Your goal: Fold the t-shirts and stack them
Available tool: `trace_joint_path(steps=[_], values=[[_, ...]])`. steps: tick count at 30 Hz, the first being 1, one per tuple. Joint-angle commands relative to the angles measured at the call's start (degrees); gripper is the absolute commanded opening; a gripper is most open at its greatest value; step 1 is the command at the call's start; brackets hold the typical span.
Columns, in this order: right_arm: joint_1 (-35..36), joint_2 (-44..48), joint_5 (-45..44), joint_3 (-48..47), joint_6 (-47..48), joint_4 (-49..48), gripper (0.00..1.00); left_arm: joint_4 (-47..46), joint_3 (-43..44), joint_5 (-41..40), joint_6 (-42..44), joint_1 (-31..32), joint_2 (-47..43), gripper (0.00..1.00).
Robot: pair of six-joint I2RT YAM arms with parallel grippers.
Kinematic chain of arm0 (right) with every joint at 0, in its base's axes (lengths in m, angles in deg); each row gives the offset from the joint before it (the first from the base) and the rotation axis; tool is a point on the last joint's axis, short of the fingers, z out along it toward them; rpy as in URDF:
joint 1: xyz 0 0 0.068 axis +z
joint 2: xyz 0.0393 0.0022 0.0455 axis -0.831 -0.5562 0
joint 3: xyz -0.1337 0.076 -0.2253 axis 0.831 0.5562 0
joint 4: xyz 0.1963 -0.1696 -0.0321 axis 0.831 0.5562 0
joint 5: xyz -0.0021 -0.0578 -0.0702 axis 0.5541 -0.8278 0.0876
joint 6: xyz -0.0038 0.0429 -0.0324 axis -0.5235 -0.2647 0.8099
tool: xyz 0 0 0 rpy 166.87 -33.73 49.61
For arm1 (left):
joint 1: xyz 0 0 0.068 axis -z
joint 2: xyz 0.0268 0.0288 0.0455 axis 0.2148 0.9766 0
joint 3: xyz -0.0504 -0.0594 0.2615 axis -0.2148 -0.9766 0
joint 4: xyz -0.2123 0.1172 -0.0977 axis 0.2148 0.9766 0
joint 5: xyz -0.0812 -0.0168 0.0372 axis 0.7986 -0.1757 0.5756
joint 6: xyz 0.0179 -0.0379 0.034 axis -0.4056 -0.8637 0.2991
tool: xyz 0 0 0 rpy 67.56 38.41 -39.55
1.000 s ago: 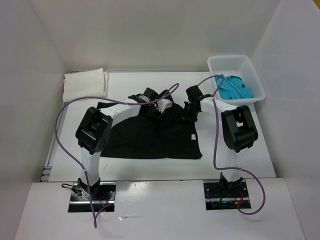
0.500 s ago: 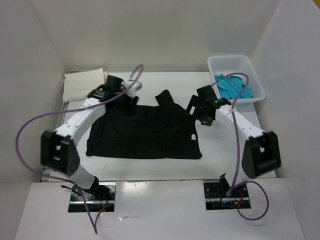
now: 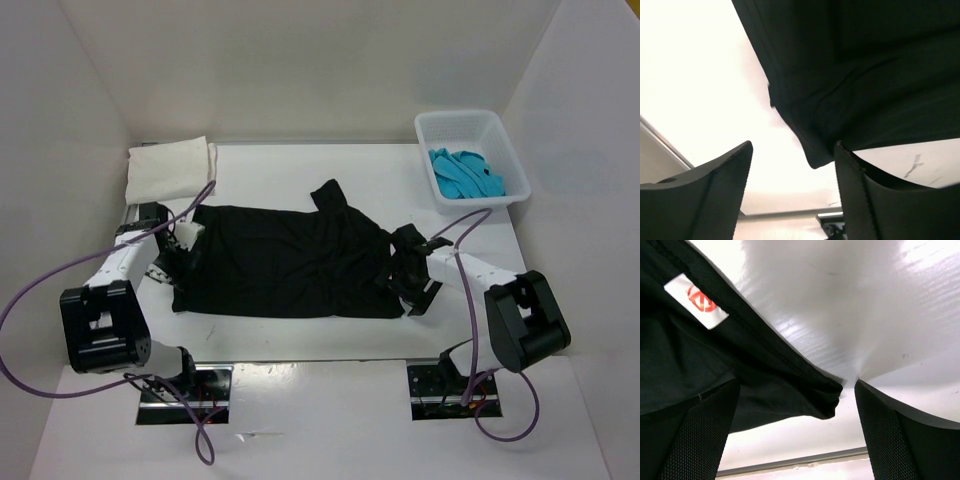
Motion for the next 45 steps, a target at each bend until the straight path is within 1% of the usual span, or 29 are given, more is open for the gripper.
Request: trace_joint_path(steps=[1, 4, 6, 9, 10, 11, 12, 13, 14, 15, 16, 17, 20, 23, 25, 28, 30, 32, 33, 34, 35, 36, 37, 38, 39, 40, 42, 43, 45], values=[[0.2, 2.1, 1.4, 2.7, -2.8, -2.8, 1.0, -1.8, -2.8, -3.0, 7.4, -2.8, 3.3, 0.75], [0.8, 0.8, 1.4, 2.8, -2.8, -2.8, 1.0, -3.4, -4.0, -2.3, 8.9, -3.5, 7.7, 0.76], [0.8, 0.8, 1.4, 2.8, -2.8, -2.8, 0.99, -4.9, -5.0, -4.1, 9.5, -3.5, 11.0, 0.76], [0.8, 1.4, 1.4, 3.3, -2.8, -2.8, 0.88, -6.3, -5.6, -4.1, 9.5, -3.5, 14.0, 0.76], [0.8, 1.4, 1.4, 3.3, -2.8, -2.8, 0.69, -6.9, -6.2, -4.1, 9.5, -3.5, 14.5, 0.76], [0.8, 1.4, 1.4, 3.3, -2.8, -2.8, 0.54, -6.9, -6.2, -3.5, 9.5, -3.5, 14.5, 0.76], [0.8, 1.4, 1.4, 3.3, -2.8, -2.8, 0.39, -6.9, -6.2, -2.8, 9.5, -3.5, 15.2, 0.69], [0.8, 1.4, 1.4, 3.3, -2.8, -2.8, 0.05, -6.9, -5.6, -2.8, 9.5, -3.5, 15.2, 0.63], [0.8, 1.4, 1.4, 3.3, -2.8, -2.1, 0.0, -6.9, -5.6, -2.3, 9.5, -3.5, 15.8, 0.58], [0.8, 1.4, 0.8, 3.3, -2.8, -1.6, 0.0, -6.9, -5.6, -2.3, 9.5, -3.5, 15.8, 0.52], [0.8, 1.4, 0.0, 2.6, -2.8, 0.3, 0.0, -6.4, -5.6, -2.3, 9.5, -3.5, 15.8, 0.37], [0.8, 2.4, -1.5, 2.6, -2.8, 1.4, 0.0, -6.4, -5.6, -2.3, 9.5, -3.5, 15.8, 0.27], [0.8, 8.1, -4.4, 2.1, -6.5, 5.4, 0.0, -4.3, -6.3, -4.9, 10.5, -4.1, 12.8, 0.01], [2.9, 15.5, -6.3, 2.1, -10.5, 7.6, 0.0, -0.8, -7.7, -6.4, 12.9, -4.1, 8.1, 0.0], [3.6, 17.6, -7.2, 2.1, -11.8, 8.3, 0.0, 1.3, -7.7, -7.0, 13.6, -4.1, 5.9, 0.0], [4.2, 17.6, -7.7, 1.4, -13.1, 9.6, 0.0, 4.7, -7.7, -8.4, 14.3, -4.1, 4.5, 0.0], [6.2, 16.3, -8.2, 0.3, -13.8, 11.4, 0.0, 6.8, -8.3, -8.9, 14.8, -4.1, 3.7, 0.0], [8.1, 16.3, -8.7, -0.6, -15.9, 13.3, 0.0, 7.6, -8.8, -11.5, 14.8, -4.1, 2.6, 0.0], [9.3, 17.0, -8.8, -1.2, -15.9, 13.3, 0.0, 8.3, -9.4, -12.2, 14.8, -3.5, 2.6, 0.01], [9.3, 17.0, -8.8, -1.2, -16.7, 13.3, 0.04, 8.8, -9.4, -13.4, 14.8, -3.5, 2.6, 0.01], [10.1, 17.6, -8.8, -1.2, -16.7, 13.9, 0.12, 8.8, -9.4, -13.9, 14.8, -2.8, 2.6, 0.03], [10.1, 17.6, -8.0, -1.2, -16.7, 13.9, 0.37, 8.8, -10.1, -14.6, 14.8, -2.8, 2.6, 0.07], [10.1, 17.6, -7.3, -1.2, -16.7, 13.9, 0.5, 9.3, -10.1, -15.1, 14.8, -2.1, 2.6, 0.1], [10.1, 17.6, -7.3, -1.2, -16.2, 13.9, 0.63, 9.3, -10.7, -16.3, 14.1, -2.1, 2.1, 0.17], [10.1, 17.0, -6.6, -1.2, -16.2, 13.9, 0.77, 9.8, -10.7, -17.1, 13.6, -2.1, 2.1, 0.27], [10.6, 17.0, -6.6, -1.2, -16.2, 14.5, 1.0, 9.8, -10.7, -17.7, 13.6, -2.1, 2.1, 0.45], [10.7, 17.6, -7.9, -3.3, -16.2, 16.5, 1.0, 11.3, -10.7, -19.1, 13.6, -2.1, 1.5, 0.55], [10.7, 17.6, -10.8, -4.8, -16.2, 17.1, 1.0, 12.8, -10.1, -19.1, 13.6, -4.0, 1.5, 0.61], [10.7, 17.6, -13.3, -11.6, -10.9, 16.5, 1.0, 15.1, -4.8, -15.9, 14.3, -6.0, 1.5, 0.67]])
